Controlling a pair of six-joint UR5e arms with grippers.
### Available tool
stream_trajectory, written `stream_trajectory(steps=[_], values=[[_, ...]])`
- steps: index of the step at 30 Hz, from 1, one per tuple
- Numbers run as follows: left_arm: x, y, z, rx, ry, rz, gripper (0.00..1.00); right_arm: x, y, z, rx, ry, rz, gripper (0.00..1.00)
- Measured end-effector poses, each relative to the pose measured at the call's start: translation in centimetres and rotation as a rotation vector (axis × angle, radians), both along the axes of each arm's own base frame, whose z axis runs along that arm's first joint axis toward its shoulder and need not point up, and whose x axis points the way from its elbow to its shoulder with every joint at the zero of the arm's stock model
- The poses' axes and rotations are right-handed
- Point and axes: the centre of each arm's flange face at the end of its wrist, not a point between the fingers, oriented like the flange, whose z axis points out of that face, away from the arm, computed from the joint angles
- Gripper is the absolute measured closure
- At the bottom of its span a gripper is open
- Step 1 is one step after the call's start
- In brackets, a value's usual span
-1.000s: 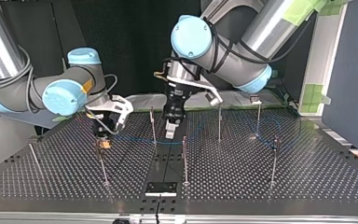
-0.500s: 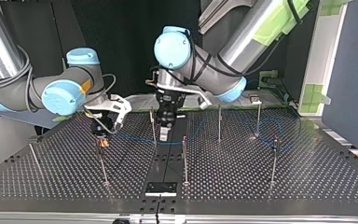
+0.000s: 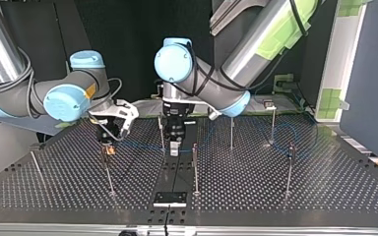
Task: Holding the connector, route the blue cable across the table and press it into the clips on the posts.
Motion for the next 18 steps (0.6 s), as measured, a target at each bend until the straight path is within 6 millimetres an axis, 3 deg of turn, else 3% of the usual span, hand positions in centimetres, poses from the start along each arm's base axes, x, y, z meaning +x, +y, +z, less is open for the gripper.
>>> stream_trajectory(steps=[13,14,15,17,18], values=[[1.8,-1.3,0.0,-0.028,-0.007,0.021,0.0,0.0,0.0,0.0,-0.001,0.0,0.0,1.0],[1.7,-1.3,0.0,-0.032,-0.006,0.021,0.16,0.0,0.0,0.0,-0.001,0.0,0.001,1.0],[1.7,-1.3,0.0,-0.034,-0.004,0.022,0.16,0.0,0.0,0.0,0.0,0.0,0.001,1.0],[1.7,-1.3,0.0,-0.038,0.0,0.023,0.49,0.0,0.0,0.0,0.0,0.0,0.001,1.0],[1.7,-1.2,0.0,-0.039,0.002,0.023,0.49,0.0,0.0,0.0,0.0,0.0,0.0,1.0]])
